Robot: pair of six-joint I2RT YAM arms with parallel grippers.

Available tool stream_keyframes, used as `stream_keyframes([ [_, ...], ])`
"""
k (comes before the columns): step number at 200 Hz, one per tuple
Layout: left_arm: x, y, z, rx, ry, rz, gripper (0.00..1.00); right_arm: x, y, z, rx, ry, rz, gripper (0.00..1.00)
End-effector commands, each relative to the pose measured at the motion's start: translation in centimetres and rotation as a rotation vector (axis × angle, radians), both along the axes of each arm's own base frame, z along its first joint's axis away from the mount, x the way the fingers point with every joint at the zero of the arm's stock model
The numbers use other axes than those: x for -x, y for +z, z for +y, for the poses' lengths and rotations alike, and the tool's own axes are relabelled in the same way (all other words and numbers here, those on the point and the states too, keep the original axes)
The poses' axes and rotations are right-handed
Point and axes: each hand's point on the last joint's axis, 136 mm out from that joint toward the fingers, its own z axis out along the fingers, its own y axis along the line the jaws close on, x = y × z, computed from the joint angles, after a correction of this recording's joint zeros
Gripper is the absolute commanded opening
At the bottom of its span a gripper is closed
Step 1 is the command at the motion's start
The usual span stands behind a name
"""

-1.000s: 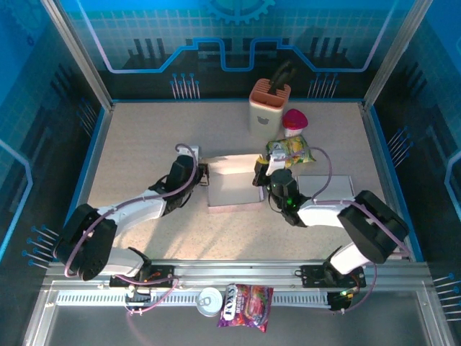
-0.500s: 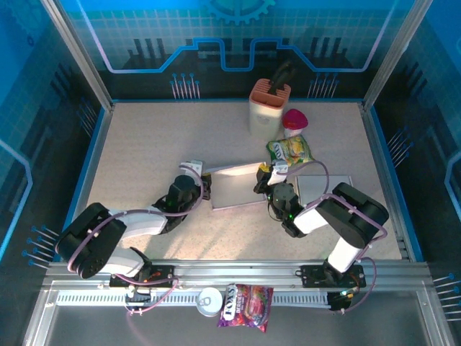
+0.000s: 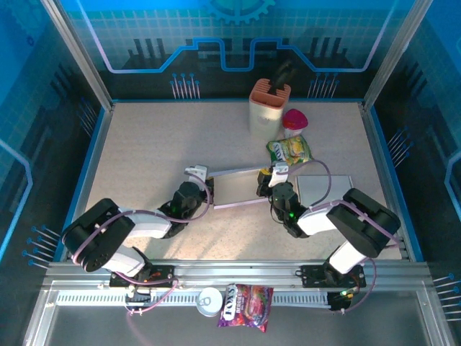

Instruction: Fold the paper box

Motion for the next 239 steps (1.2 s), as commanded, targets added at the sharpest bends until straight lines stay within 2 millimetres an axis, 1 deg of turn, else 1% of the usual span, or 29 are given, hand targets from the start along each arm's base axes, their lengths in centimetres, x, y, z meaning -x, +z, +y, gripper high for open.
stream_keyframes([
  [1, 1.4, 1.1, -3.6, 0.054, -0.152, -0.05, 0.0, 2.4, -2.2, 3.5, 0.038, 0.179, 0.168, 0.16],
  [14, 1.5, 0.8, -3.5, 0.037, -0.143, -0.054, 0.0, 2.8, -2.4, 3.2, 0.039, 0.17, 0.23, 0.23],
  [21, 1.6, 0.6, -3.5, 0.027, -0.14, -0.056, 0.0, 3.1, -2.5, 3.0, 0.032, 0.167, 0.262, 0.28],
  [32, 1.7, 0.5, -3.5, 0.014, -0.134, -0.058, 0.0, 3.7, -2.5, 2.9, 0.001, 0.169, 0.306, 0.38],
  [50, 1.8, 0.4, -3.5, -0.007, -0.12, -0.068, 0.0, 4.5, -2.5, 2.7, -0.065, 0.176, 0.374, 0.49],
  [70, 1.8, 0.5, -3.5, -0.019, -0.108, -0.079, 0.0, 5.3, -2.2, 2.6, -0.132, 0.189, 0.43, 0.54],
  [89, 1.9, 0.7, -3.4, -0.027, -0.1, -0.088, 0.0, 5.7, -2.0, 2.1, -0.179, 0.173, 0.494, 0.57],
  [99, 1.9, 0.7, -3.4, -0.032, -0.094, -0.092, 0.0, 6.0, -1.5, 2.1, -0.209, 0.179, 0.502, 0.57],
  [103, 1.9, 0.7, -3.4, -0.035, -0.093, -0.091, 0.0, 6.3, -1.8, 1.8, -0.205, 0.169, 0.522, 0.58],
  [113, 1.9, 0.8, -3.3, -0.036, -0.088, -0.094, 0.0, 6.7, -1.6, 1.4, -0.222, 0.157, 0.535, 0.58],
  [150, 2.0, 0.9, -3.4, -0.035, -0.079, -0.102, 0.0, 8.1, 0.0, 0.1, -0.286, 0.121, 0.54, 0.6],
  [175, 2.1, 1.1, -3.6, -0.037, -0.074, -0.111, 0.0, 8.7, 0.6, -1.0, -0.304, 0.087, 0.545, 0.61],
  [197, 2.1, 1.1, -3.7, -0.039, -0.069, -0.115, 0.0, 9.4, 0.8, -1.9, -0.323, 0.054, 0.558, 0.61],
  [229, 2.2, 0.7, -3.8, -0.044, -0.062, -0.117, 0.0, 9.9, 1.3, -2.2, -0.35, 0.053, 0.554, 0.62],
  [239, 2.2, 0.6, -3.8, -0.044, -0.06, -0.116, 0.0, 10.0, 1.1, -2.2, -0.34, 0.052, 0.569, 0.63],
])
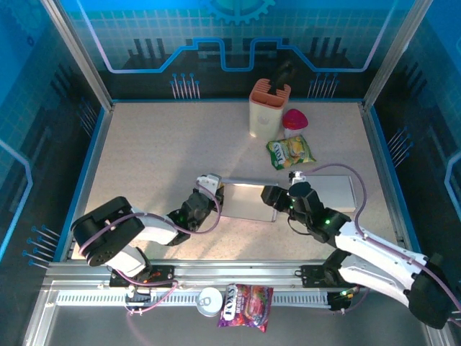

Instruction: Fold the paper box

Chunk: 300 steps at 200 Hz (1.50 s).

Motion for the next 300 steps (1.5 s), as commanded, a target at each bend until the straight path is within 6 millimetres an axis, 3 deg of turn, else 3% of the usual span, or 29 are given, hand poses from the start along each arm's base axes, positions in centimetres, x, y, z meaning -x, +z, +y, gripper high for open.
stream_keyframes([
  [1, 0.0, 0.5, -0.3, 0.017, 0.008, -0.031, 0.0, 0.8, -1.2, -0.2, 0.015, -0.004, 0.061, 0.63],
  [42, -0.2, 0.6, 0.4, 0.031, 0.056, -0.037, 0.0, 0.8, -1.7, 0.1, 0.043, 0.0, 0.102, 0.65],
  [78, -0.7, 0.7, 1.4, 0.0, 0.138, -0.018, 0.0, 1.0, -1.3, -0.3, 0.1, 0.013, 0.102, 0.8],
  [106, -0.9, 0.5, 2.8, -0.01, 0.221, -0.007, 0.0, 1.4, -1.4, -0.3, 0.154, 0.042, 0.119, 0.83],
  [138, -0.8, 0.5, 4.3, -0.027, 0.291, -0.019, 0.0, 1.5, 0.5, -0.3, 0.137, 0.056, 0.065, 0.83],
  [174, -0.7, 0.6, 4.9, -0.034, 0.313, -0.027, 0.0, 1.4, 3.4, 1.3, -0.037, -0.003, 0.035, 0.78],
  [222, -0.6, -0.1, 4.9, -0.026, 0.31, -0.026, 0.0, -0.3, 7.5, 4.4, -0.35, -0.234, 0.063, 0.67],
  [254, -0.4, -0.3, 5.0, -0.018, 0.304, -0.031, 0.0, -2.3, 7.7, 6.5, -0.475, -0.36, 0.157, 0.67],
  [300, -0.2, -0.5, 4.9, -0.015, 0.286, -0.027, 0.0, -4.4, 5.7, 8.2, -0.523, -0.429, 0.269, 0.62],
])
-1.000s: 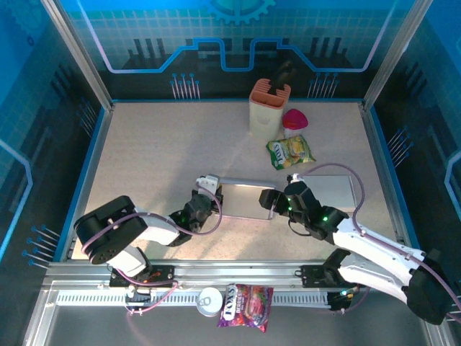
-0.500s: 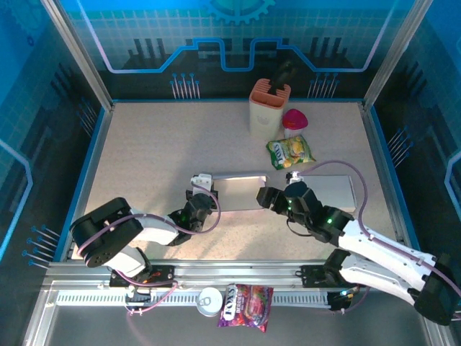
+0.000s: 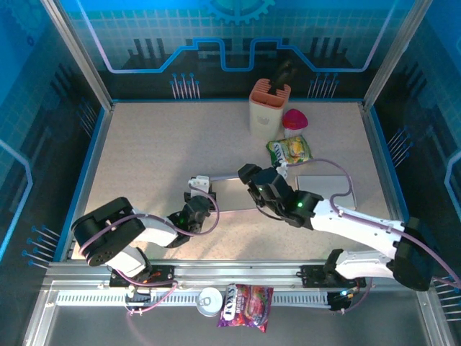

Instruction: Fold the paper box

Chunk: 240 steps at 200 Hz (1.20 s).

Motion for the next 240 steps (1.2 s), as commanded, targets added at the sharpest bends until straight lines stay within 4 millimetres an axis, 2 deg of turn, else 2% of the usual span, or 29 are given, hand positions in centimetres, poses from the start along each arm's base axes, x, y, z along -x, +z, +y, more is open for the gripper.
stream_keyframes([
  [1, 0.2, 0.0, -0.1, 0.021, -0.004, -0.013, 0.0, -1.6, 0.3, 0.2, -0.103, -0.093, 0.043, 0.62],
  [25, 0.2, -0.1, -0.2, 0.027, -0.006, -0.011, 0.0, -2.3, -1.7, 1.0, -0.123, -0.091, 0.11, 0.57],
  [47, 0.2, -0.1, -0.3, 0.025, -0.012, -0.011, 0.0, -3.1, -3.1, 1.6, -0.172, -0.092, 0.114, 0.44],
  [67, 0.3, 0.0, -0.2, 0.026, -0.01, -0.014, 0.0, -3.1, -3.8, 1.7, -0.172, -0.087, 0.123, 0.4],
  [93, 0.5, 0.3, -0.2, 0.032, -0.018, -0.009, 0.0, -2.7, -4.8, 1.8, -0.184, -0.082, 0.13, 0.21],
  [128, 1.8, 0.9, -0.3, 0.114, -0.05, 0.074, 0.29, -2.2, -6.0, 1.7, -0.204, -0.09, 0.147, 0.06],
  [152, 3.8, 1.4, 0.5, 0.236, -0.04, 0.202, 0.37, -1.9, -6.4, 1.8, -0.214, -0.087, 0.157, 0.02],
  [173, 6.0, 1.6, 1.8, 0.349, 0.018, 0.338, 0.35, -1.7, -6.6, 2.0, -0.21, -0.081, 0.158, 0.01],
  [205, 8.9, 2.7, 2.4, 0.5, -0.005, 0.446, 0.38, -1.5, -7.5, 1.7, -0.189, -0.083, 0.164, 0.0],
  [232, 10.2, 3.2, 3.0, 0.523, 0.002, 0.503, 0.41, -1.4, -8.2, 1.8, -0.176, -0.069, 0.173, 0.0],
  [240, 10.3, 3.5, 3.1, 0.528, 0.01, 0.513, 0.45, -1.4, -8.3, 1.8, -0.174, -0.064, 0.174, 0.0],
])
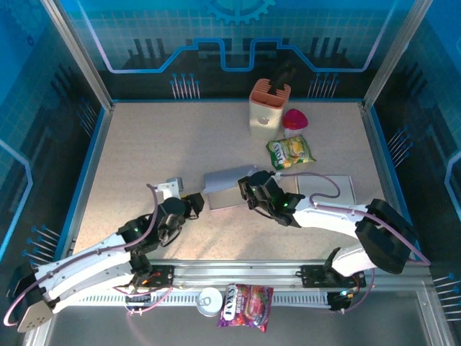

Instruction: Fold the paper box

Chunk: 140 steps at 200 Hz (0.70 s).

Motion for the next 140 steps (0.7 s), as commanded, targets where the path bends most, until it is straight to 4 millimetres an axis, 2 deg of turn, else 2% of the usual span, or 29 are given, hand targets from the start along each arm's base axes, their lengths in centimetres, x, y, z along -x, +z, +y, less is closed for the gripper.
stream_keyframes([
  [1, 2.0, -1.4, 0.9, 0.003, 0.009, 0.161, 0.46, 0.4, -1.4, 0.0, 0.039, 0.019, 0.013, 0.0],
  [26, 1.5, -0.5, 0.4, 0.04, 0.002, 0.213, 0.53, 0.8, -2.0, 0.0, 0.048, 0.036, 0.023, 0.0],
  [63, -0.6, -1.0, -0.3, 0.079, -0.012, 0.309, 0.61, 1.6, -3.2, -0.5, 0.079, 0.054, 0.037, 0.0],
  [85, -2.3, -1.4, -0.8, 0.092, -0.026, 0.318, 0.61, 1.9, -4.3, -0.9, 0.098, 0.059, 0.053, 0.0],
  [107, -4.3, -1.8, -1.3, 0.109, -0.043, 0.326, 0.6, 1.8, -4.3, -0.8, 0.089, 0.068, 0.042, 0.01],
  [140, -6.6, -3.1, -3.1, 0.106, -0.096, 0.342, 0.56, 2.0, -5.1, -0.6, 0.097, 0.084, 0.053, 0.01],
])
